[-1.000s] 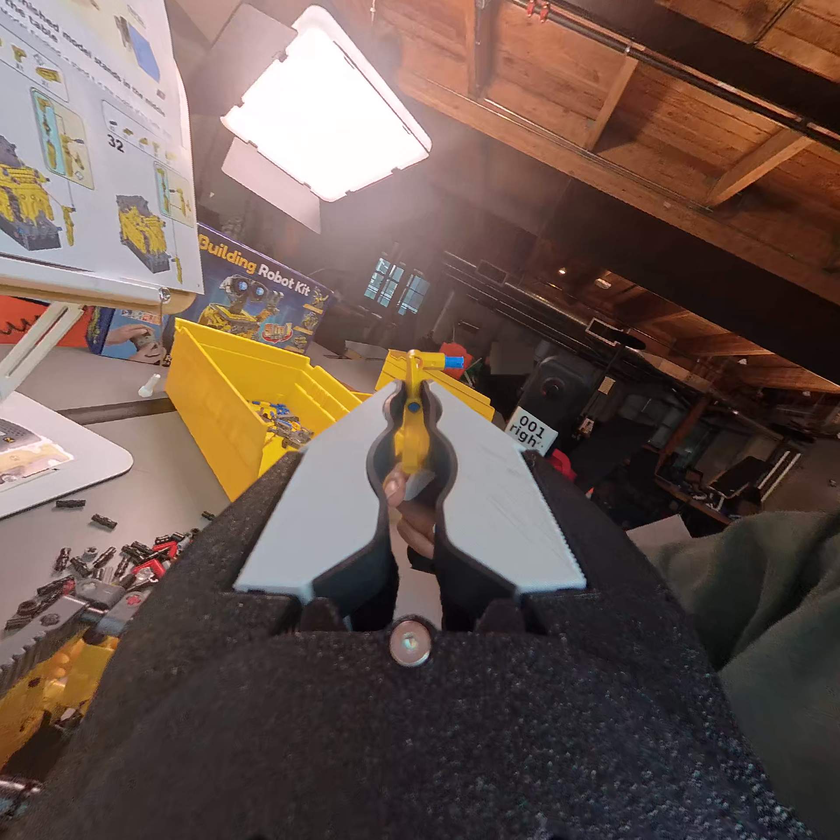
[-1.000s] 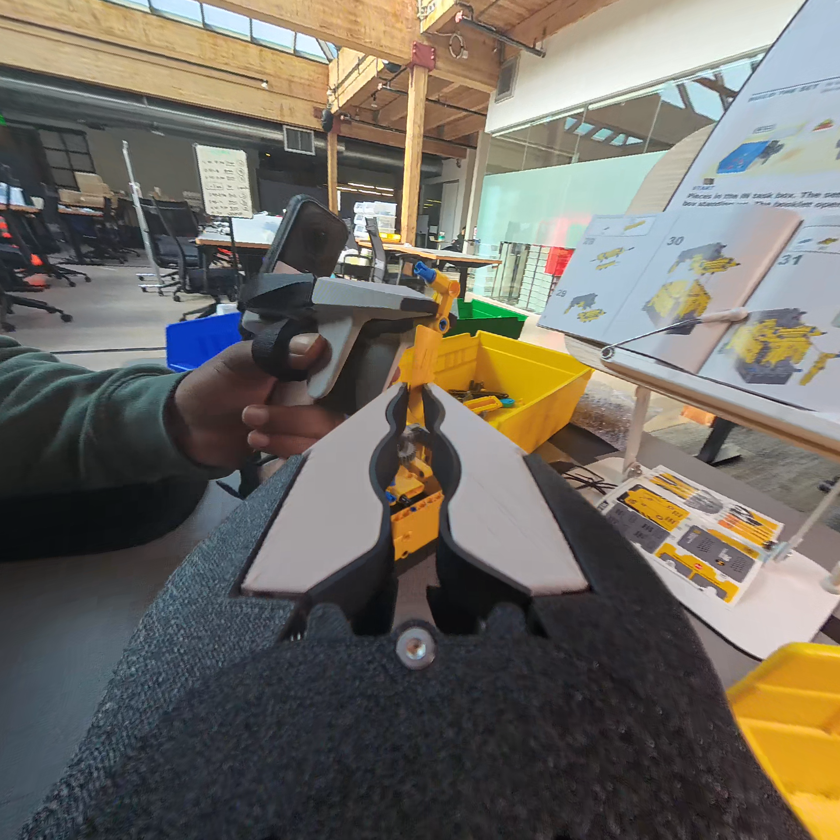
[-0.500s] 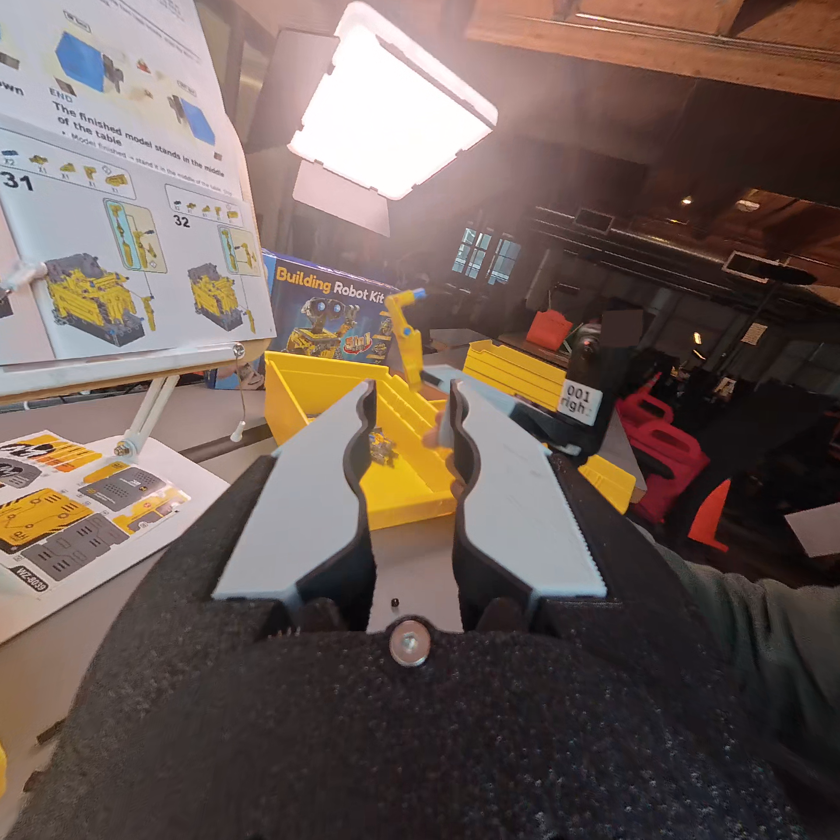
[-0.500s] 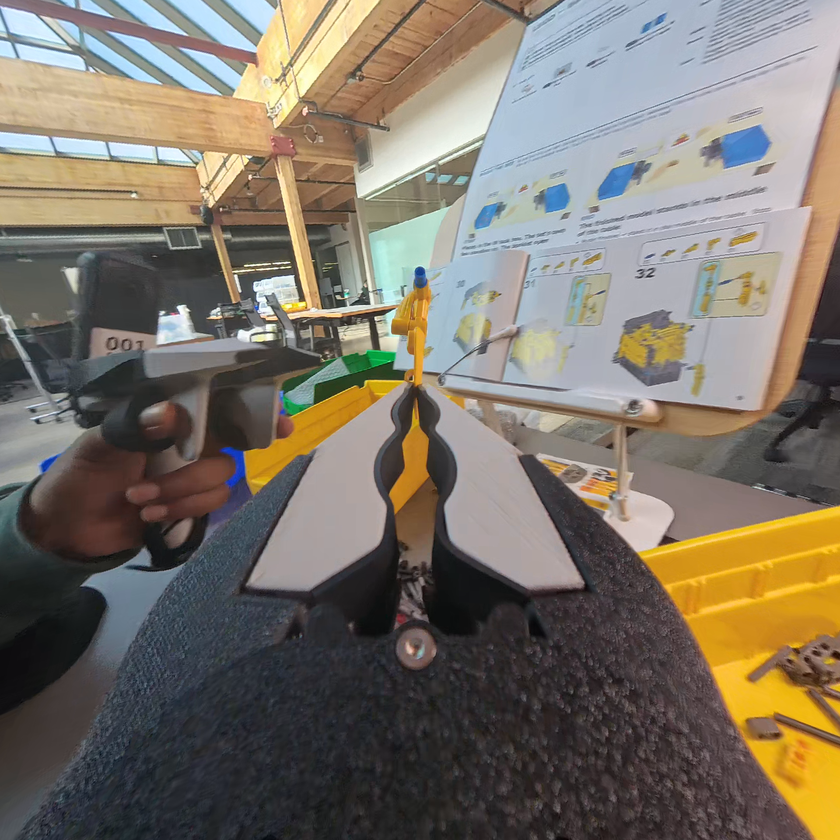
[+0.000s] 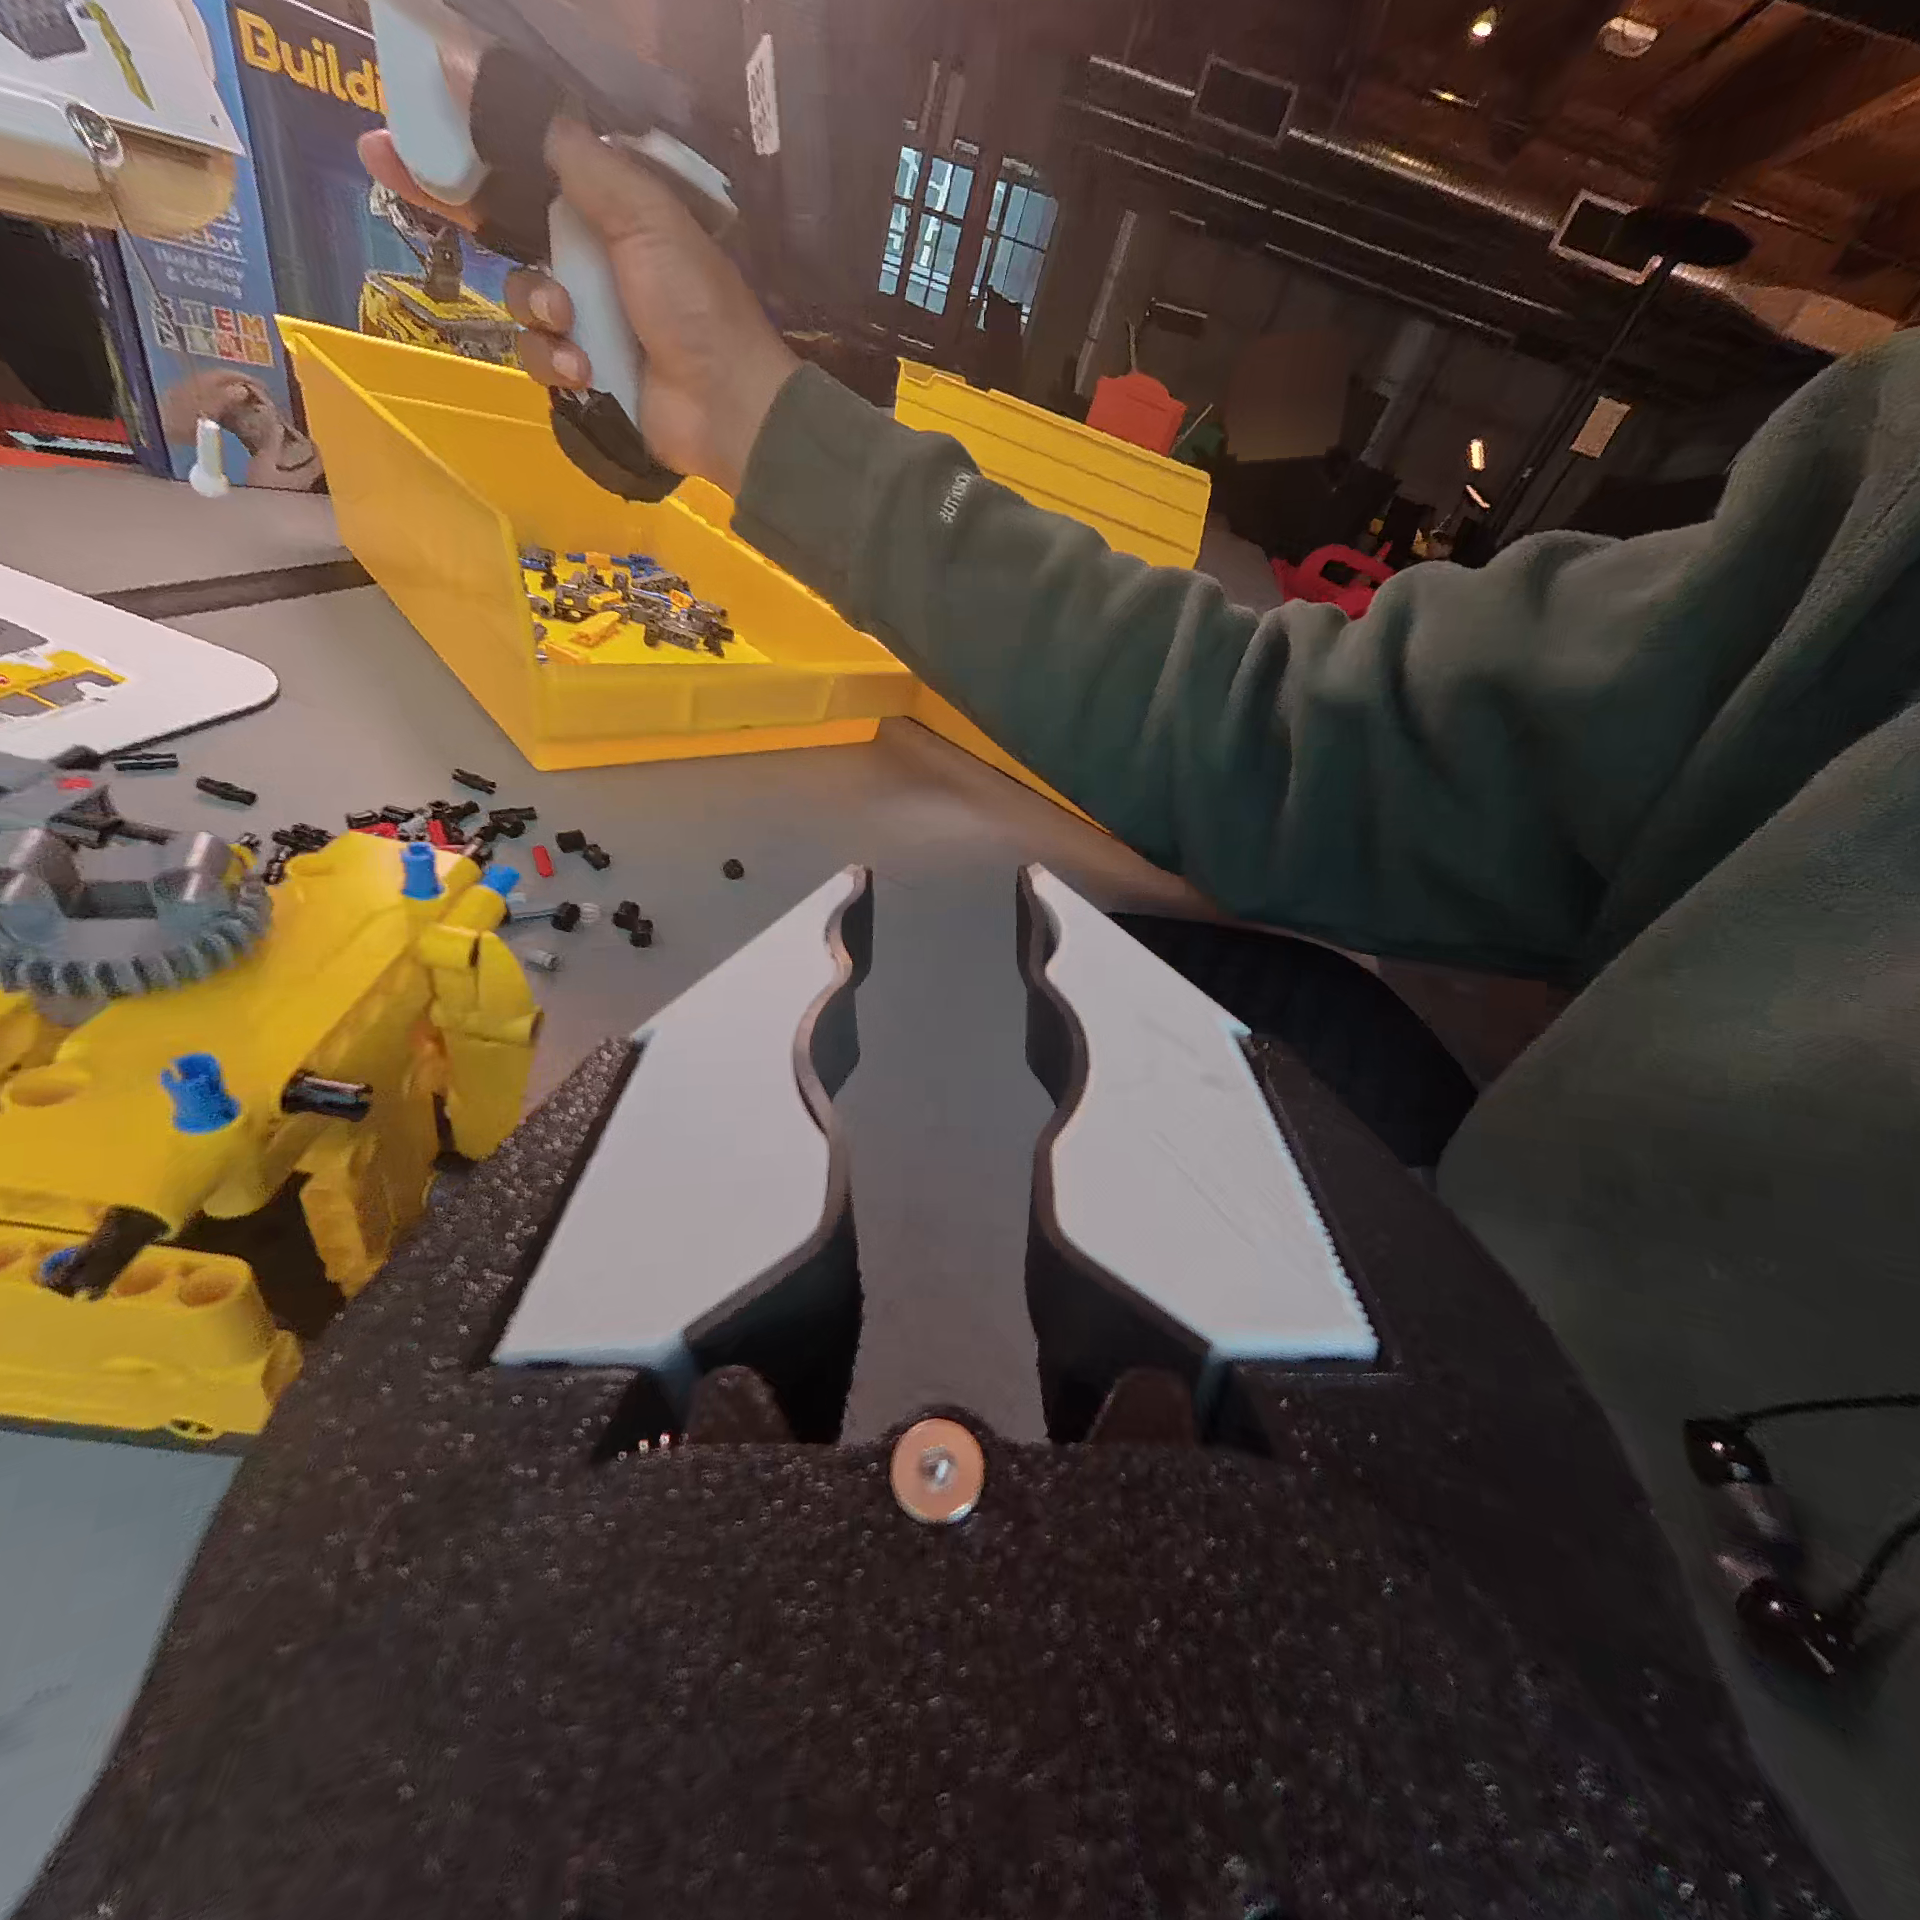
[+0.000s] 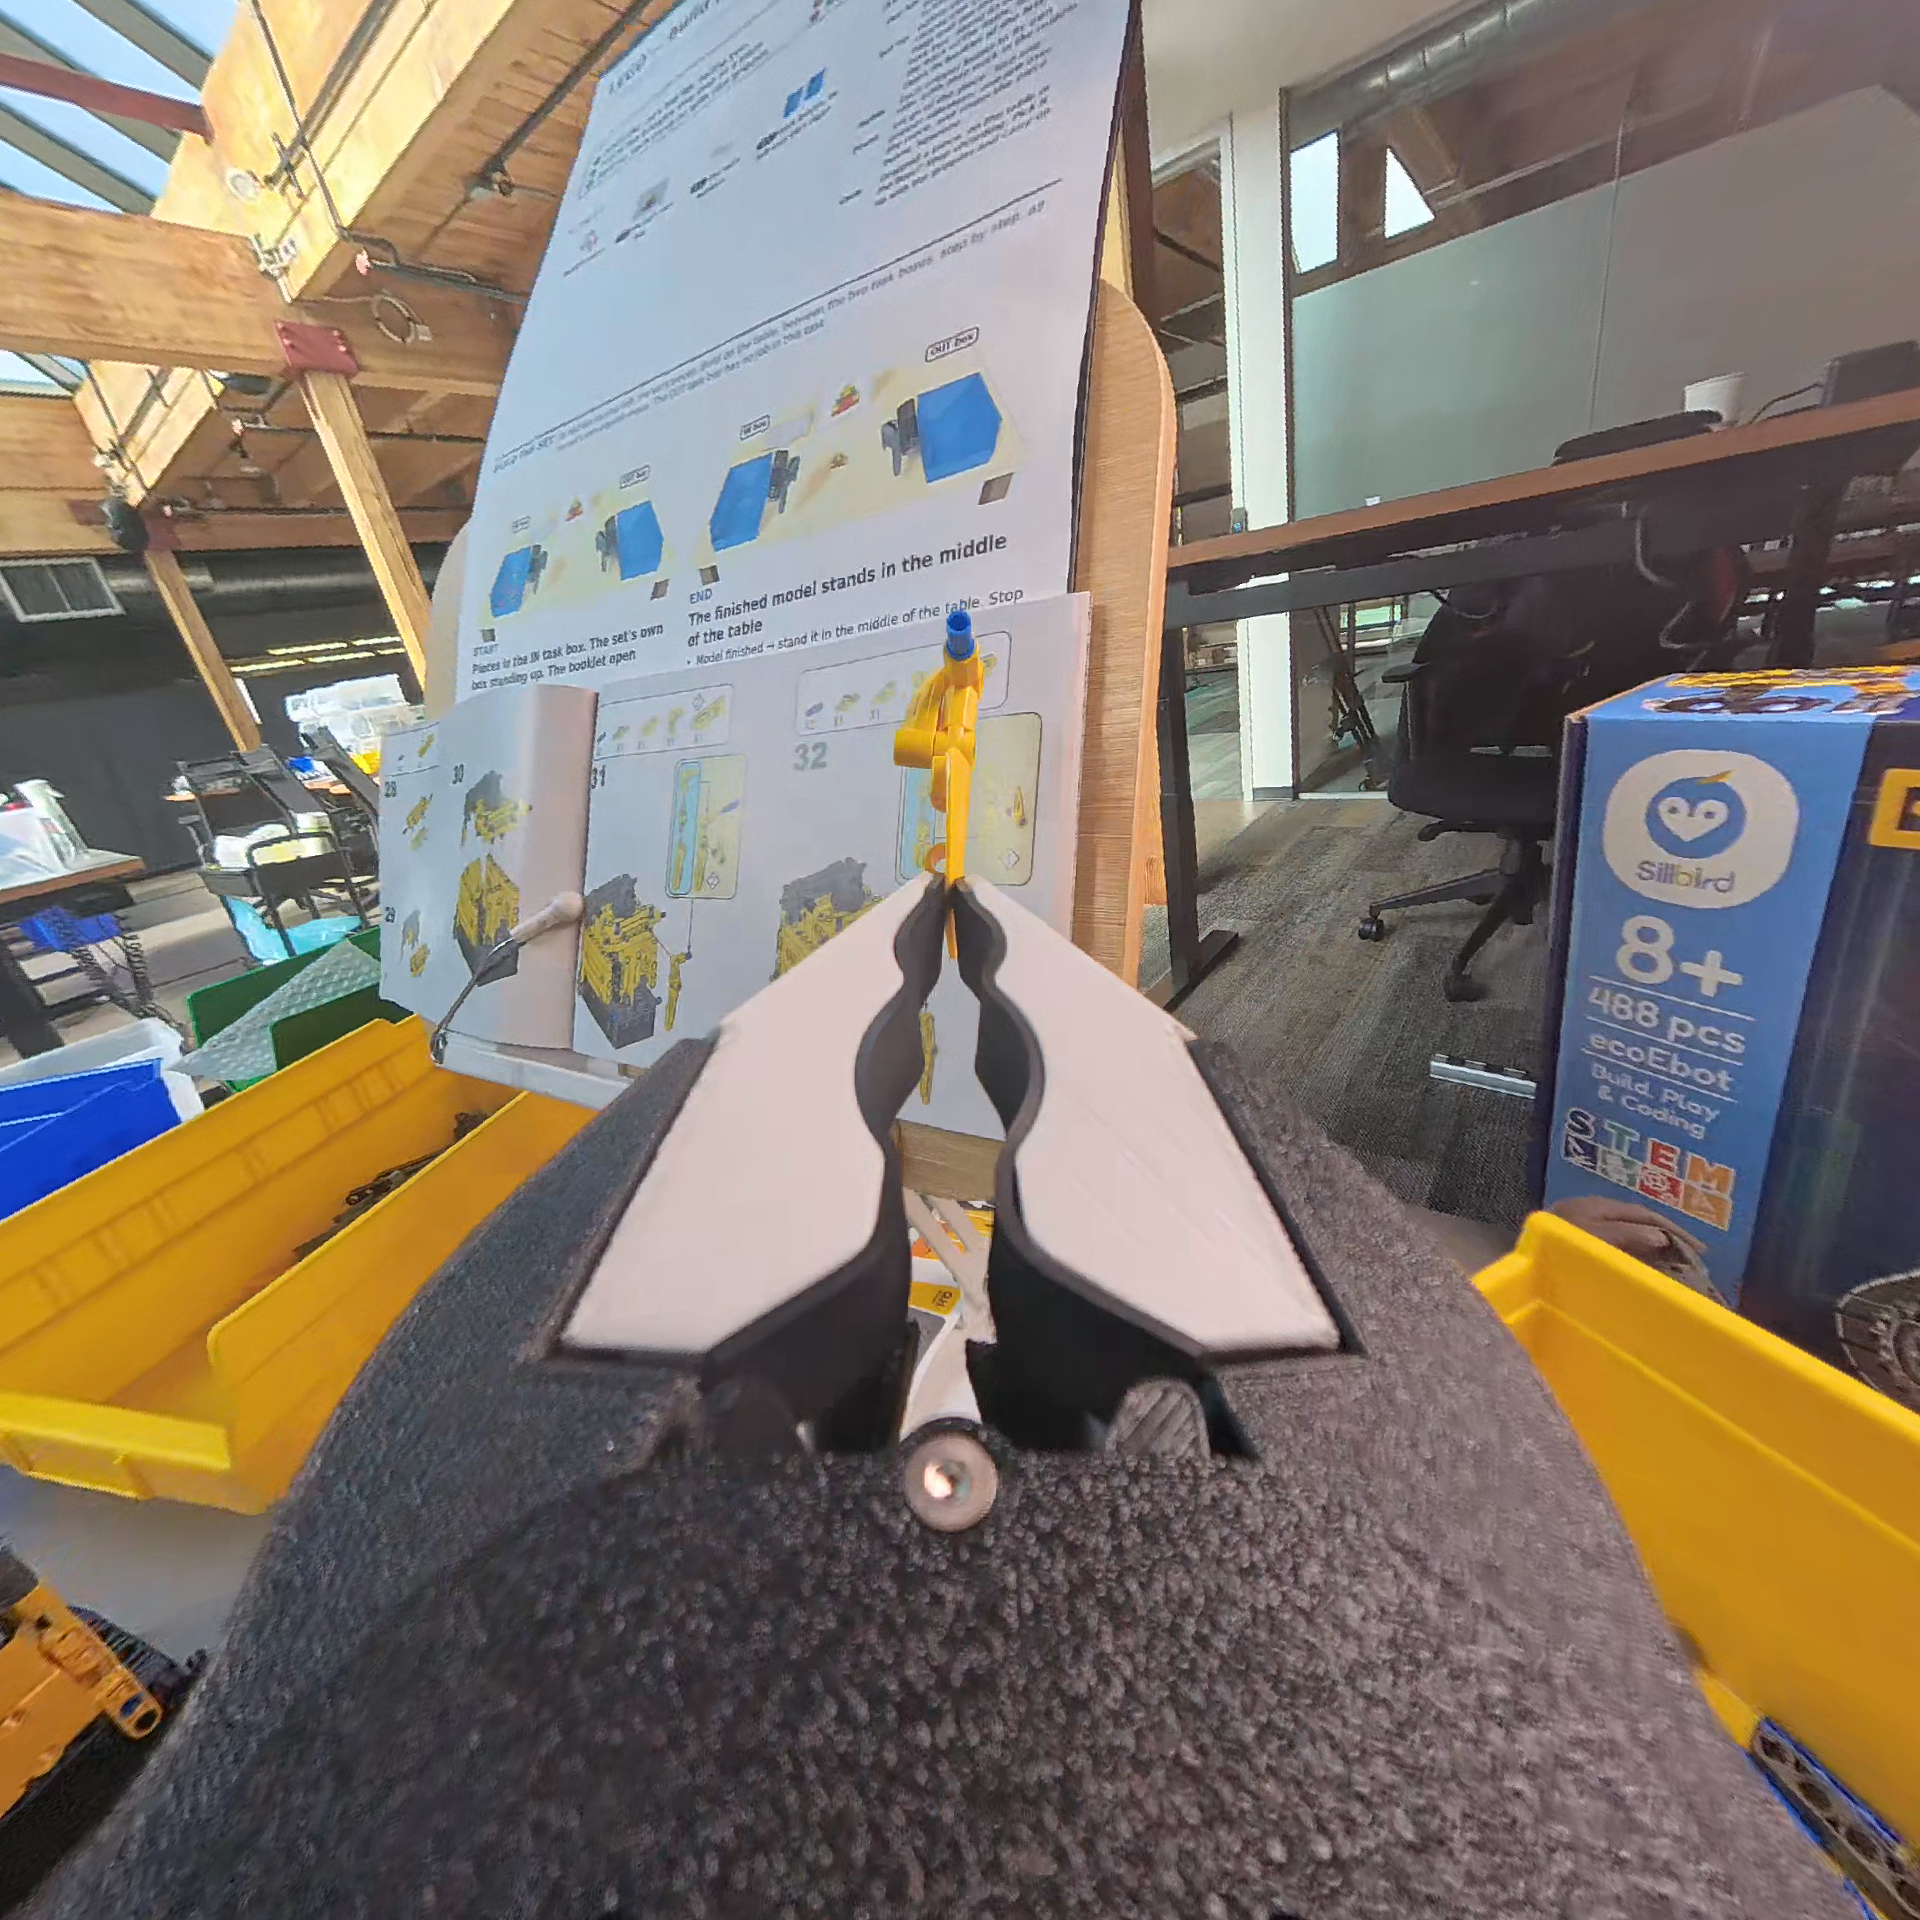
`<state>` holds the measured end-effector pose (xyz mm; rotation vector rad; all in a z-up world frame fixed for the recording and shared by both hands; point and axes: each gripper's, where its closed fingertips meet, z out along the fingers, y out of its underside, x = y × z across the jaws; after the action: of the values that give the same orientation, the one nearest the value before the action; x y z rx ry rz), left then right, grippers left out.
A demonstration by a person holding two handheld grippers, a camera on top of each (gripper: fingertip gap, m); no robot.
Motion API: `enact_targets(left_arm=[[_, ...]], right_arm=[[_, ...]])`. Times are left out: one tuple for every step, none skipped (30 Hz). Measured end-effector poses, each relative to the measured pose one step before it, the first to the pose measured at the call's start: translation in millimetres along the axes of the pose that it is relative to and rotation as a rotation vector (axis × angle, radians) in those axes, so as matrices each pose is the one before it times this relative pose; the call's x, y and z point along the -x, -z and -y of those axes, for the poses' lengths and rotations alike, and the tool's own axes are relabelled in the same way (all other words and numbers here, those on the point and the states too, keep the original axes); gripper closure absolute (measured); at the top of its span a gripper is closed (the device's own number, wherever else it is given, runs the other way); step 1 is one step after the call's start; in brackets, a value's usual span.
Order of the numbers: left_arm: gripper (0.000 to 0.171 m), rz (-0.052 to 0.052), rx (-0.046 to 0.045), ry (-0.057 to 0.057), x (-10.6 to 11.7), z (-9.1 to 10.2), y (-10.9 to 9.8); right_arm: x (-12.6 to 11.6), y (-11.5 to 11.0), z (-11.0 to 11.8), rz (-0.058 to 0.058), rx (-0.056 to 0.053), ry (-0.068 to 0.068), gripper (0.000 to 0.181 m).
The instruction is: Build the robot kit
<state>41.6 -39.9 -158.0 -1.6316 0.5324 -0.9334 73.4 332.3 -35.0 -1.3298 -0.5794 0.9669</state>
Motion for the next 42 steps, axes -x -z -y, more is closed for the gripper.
enact_targets(left_arm=[[0.145,-0.0152,-0.00123,0.0091,-0.98,0.34,-0.40],[0.145,-0.0066,-0.00264,-0.0040,-0.02,0.69,-0.42],[0.144,0.0051,-0.00379,-0.0125,1.78,0.06,-0.07],[0.144,0.0051,0.00005,-0.0140,1.80,-1.32,-0.10],[0.144,0.0015,0.00712,-0.0108,1.29,-2.52,-0.24],[0.143,0.0012,0.00666,-0.0048,1.16,-2.37,-0.30],[0.143,0.0033,-0.00104,0.0017,1.32,-0.72,-0.17],[0.143,0.0018,-0.00527,0.0040,0.93,0.45,0.09],[0.143,0.0012,-0.00560,0.0018,0.88,0.88,0.23],[0.143,0.0043,-0.00339,-0.0002,1.28,0.53,0.14],[0.144,0.0075,-0.00148,-0.0016,1.67,0.33,0.26],[0.144,0.0052,-0.00135,-0.0028,1.24,0.35,0.53],[0.144,0.0043,-0.00297,-0.0029,0.87,0.60,0.60],[0.144,0.0042,-0.00386,-0.0022,0.82,0.62,0.67],[0.144,0.0047,-0.00287,-0.0003,1.01,0.45,0.55],[0.144,0.0021,-0.00250,0.0011,0.58,0.41,0.43],[0.144,-0.0001,-0.00173,0.0023,0.37,0.27,0.22],[0.144,0.0006,-0.00087,0.0025,0.35,0.03,0.12],[0.144,0.0008,-0.00074,0.0010,0.30,0.17,0.12],[0.144,-0.0008,-0.00061,-0.0003,-0.10,0.08,0.10],[0.144,-0.0009,-0.00025,-0.0013,-0.24,-0.02,0.03],[0.144,0.0008,0.00037,-0.0026,-0.17,0.03,-0.01],[0.144,0.0019,0.00060,-0.0044,0.00,-0.14,0.13],[0.144,0.0011,0.00016,-0.0043,-0.01,0.06,0.12],[0.144,-0.0001,-0.00008,-0.0031,-0.11,0.03,0.11],[0.144,0.0001,-0.00047,-0.0014,-0.03,0.02,0.09],[0.144,0.0000,-0.00081,-0.0005,0.00,0.20,0.09],[0.144,0.0009,-0.00092,-0.0008,0.23,0.13,0.15],[0.144,0.0010,-0.00085,-0.0015,0.22,0.10,0.22],[0.144,0.0013,-0.00124,-0.0013,0.24,0.26,0.06],[0.144,0.0018,-0.00181,-0.0018,0.25,0.31,0.22],[0.144,0.0004,-0.00179,-0.0024,0.06,0.20,0.14],[0.144,0.0008,-0.00176,-0.0022,0.14,0.31,0.22],[0.144,0.0018,-0.00196,-0.0021,0.14,0.30,0.20],[0.144,0.0008,-0.00111,-0.0016,0.05,0.21,0.05],[0.144,-0.0005,0.00001,-0.0002,-0.06,0.00,0.00],[0.144,-0.0009,0.00052,0.0004,0.02,-0.13,-0.09],[0.144,-0.0009,0.00074,0.0002,-0.13,-0.10,-0.09],[0.144,-0.0007,0.00083,0.0000,-0.07,-0.21,-0.09],[0.144,-0.0005,0.00049,-0.0004,-0.14,-0.19,-0.12],[0.144,-0.0008,0.00014,-0.0010,-0.20,0.05,0.00],[0.144,0.0001,0.00031,-0.0008,0.00,-0.06,-0.06]], right_arm=[[-1.99,-3.46,-2.09,-0.0062,0.0063,0.0015,0.181],[-1.98,-2.45,-1.43,-0.0071,0.0035,-0.0010,0.181],[-1.14,-1.63,-0.62,-0.0018,-0.0019,-0.0048,0.181],[-0.67,-1.19,-0.47,0.0015,-0.0016,-0.0052,0.181],[-0.67,-0.75,-0.37,0.0014,-0.0019,-0.0030,0.181],[-0.67,-0.38,0.01,0.0010,-0.0029,-0.0008,0.181],[-0.51,-0.23,-0.60,0.0017,-0.0001,-0.0014,0.181],[-0.49,-0.29,-1.19,0.0005,0.0027,-0.0003,0.181],[-0.60,-0.02,-0.86,-0.0005,-0.0006,0.0014,0.181],[-0.80,-0.15,-1.09,-0.0019,0.0007,0.0018,0.181],[-0.47,0.08,-0.89,-0.0010,0.0000,0.0031,0.181],[0.00,-0.20,-1.14,-0.0007,0.0020,0.0043,0.181],[-0.15,0.03,-0.87,-0.0046,0.0003,0.0094,0.181],[0.47,-0.01,-0.39,-0.0020,-0.0024,0.0096,0.181],[0.58,-0.10,-0.70,0.0002,0.0004,0.0015,0.181],[0.45,-0.21,-0.52,0.0006,-0.0004,-0.0020,0.181],[0.07,-0.03,-0.15,-0.0010,-0.0019,-0.0007,0.181],[-0.36,0.07,-0.01,-0.0043,-0.0015,0.0016,0.181],[-0.37,-0.06,-0.23,-0.0040,-0.0003,0.0026,0.181],[-0.26,0.06,-0.18,-0.0042,0.0000,0.0033,0.181],[-0.49,0.07,-0.14,-0.0059,-0.0010,0.0042,0.181],[-0.40,0.26,0.09,-0.0054,-0.0028,0.0026,0.181],[-0.37,0.22,0.07,-0.0048,-0.0026,0.0021,0.181],[-0.12,0.05,-0.38,-0.0034,0.0006,0.0035,0.181],[-0.02,-0.14,-0.48,-0.0033,0.0016,0.0048,0.181],[-0.02,-0.02,-0.30,-0.0037,0.0004,0.0055,0.181],[0.10,-0.12,-0.32,-0.0026,0.0006,0.0039,0.181],[-0.32,0.05,0.07,-0.0052,-0.0009,0.0035,0.181],[-0.50,0.34,0.58,-0.0061,-0.0039,0.0044,0.181],[-0.59,0.21,0.61,-0.0058,-0.0028,0.0032,0.181],[-1.30,0.58,1.40,-0.0108,-0.0075,0.0049,0.181],[-1.97,1.00,2.32,-0.0143,-0.0114,0.0050,0.181],[-4.07,1.93,4.20,-0.0282,-0.0215,0.0088,0.181],[-3.19,2.19,4.94,-0.0218,-0.0249,0.0105,0.181],[-1.52,1.21,3.13,-0.0083,-0.0111,0.0010,0.181],[-0.70,0.65,1.46,-0.0042,-0.0027,-0.0012,0.181],[-0.89,0.82,1.56,-0.0078,-0.0063,0.0051,0.181],[-0.44,0.74,1.25,-0.0064,-0.0061,0.0088,0.181],[0.67,0.30,-0.18,0.0016,0.0018,0.0030,0.181],[0.88,-0.11,-1.11,0.0040,0.0054,-0.0031,0.181],[0.69,0.00,-0.97,0.0010,0.0018,-0.0009,0.181],[0.67,0.15,-0.85,0.0005,0.0012,0.0016,0.181]])
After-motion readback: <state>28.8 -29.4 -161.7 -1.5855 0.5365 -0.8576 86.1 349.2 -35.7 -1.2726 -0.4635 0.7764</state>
